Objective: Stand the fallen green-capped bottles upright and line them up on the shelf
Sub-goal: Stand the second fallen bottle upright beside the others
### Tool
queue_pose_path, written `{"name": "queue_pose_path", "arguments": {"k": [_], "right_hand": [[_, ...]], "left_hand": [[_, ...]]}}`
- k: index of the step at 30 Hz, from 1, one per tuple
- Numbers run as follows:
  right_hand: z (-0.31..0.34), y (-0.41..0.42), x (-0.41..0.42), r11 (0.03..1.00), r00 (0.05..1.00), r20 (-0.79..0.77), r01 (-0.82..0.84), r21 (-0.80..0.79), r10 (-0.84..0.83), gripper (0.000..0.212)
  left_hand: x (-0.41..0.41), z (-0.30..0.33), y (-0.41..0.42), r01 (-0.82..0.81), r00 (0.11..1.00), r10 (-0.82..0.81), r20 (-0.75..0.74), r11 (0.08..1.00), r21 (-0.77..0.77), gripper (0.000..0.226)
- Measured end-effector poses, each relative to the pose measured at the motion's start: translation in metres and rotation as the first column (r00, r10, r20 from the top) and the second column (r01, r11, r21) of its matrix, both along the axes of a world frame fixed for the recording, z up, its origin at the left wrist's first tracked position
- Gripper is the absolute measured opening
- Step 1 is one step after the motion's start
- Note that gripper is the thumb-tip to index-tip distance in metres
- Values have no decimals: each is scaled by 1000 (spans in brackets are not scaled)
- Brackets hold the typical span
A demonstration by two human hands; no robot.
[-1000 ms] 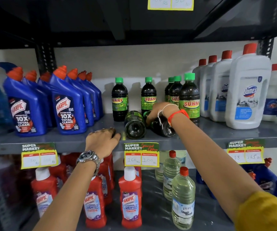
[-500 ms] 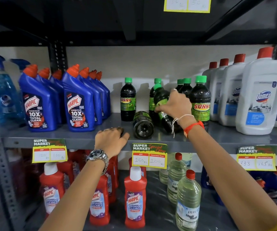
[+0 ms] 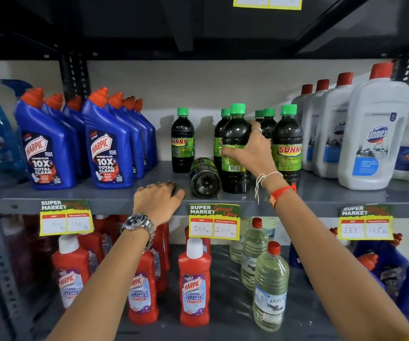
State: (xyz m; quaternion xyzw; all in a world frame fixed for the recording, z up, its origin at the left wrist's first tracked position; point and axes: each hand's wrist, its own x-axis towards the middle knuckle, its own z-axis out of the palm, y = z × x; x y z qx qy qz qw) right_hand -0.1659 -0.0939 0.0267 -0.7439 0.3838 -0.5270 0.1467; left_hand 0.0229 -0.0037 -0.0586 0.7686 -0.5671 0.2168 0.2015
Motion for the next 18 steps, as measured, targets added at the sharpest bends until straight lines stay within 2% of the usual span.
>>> {"name": "queue_pose_path", "arguments": {"k": [2, 6, 8, 10, 12, 14, 16, 18], "right_hand": [[0, 0, 0, 1000, 999, -35, 17, -4, -17, 87], [-8, 2, 5, 984, 969, -173, 173, -38, -177, 118], [-12, 4, 6, 966, 941, -217, 250, -67, -259, 122], [-13, 4, 5, 967, 946, -200, 242, -79, -253, 119], [-9, 1, 2, 988, 981, -118, 151, -15, -152, 110], [-9, -6, -2, 988, 999, 40, -22, 150, 16, 97], [-12, -12, -5, 936, 965, 214, -209, 282, 151, 82], [-17, -17, -7, 892, 917, 328, -331, 308, 227, 74]], "left_hand": [[-1, 1, 1, 1, 1000, -1, -3, 1000, 4, 61], [-1, 1, 2, -1, 1000, 1, -5, 1000, 10, 52], [-1, 1, 2, 1, 1000, -1, 7, 1000, 6, 53], [0, 0, 1, 1, 1000, -1, 13, 1000, 2, 53], [1, -1, 0, -4, 1000, 4, 14, 1000, -2, 55], [1, -1, 0, -7, 1000, 8, 28, 1000, -7, 54], [1, -1, -1, -9, 999, 9, 42, 1000, -10, 56], [1, -1, -1, -7, 999, 7, 40, 1000, -10, 60]]}}
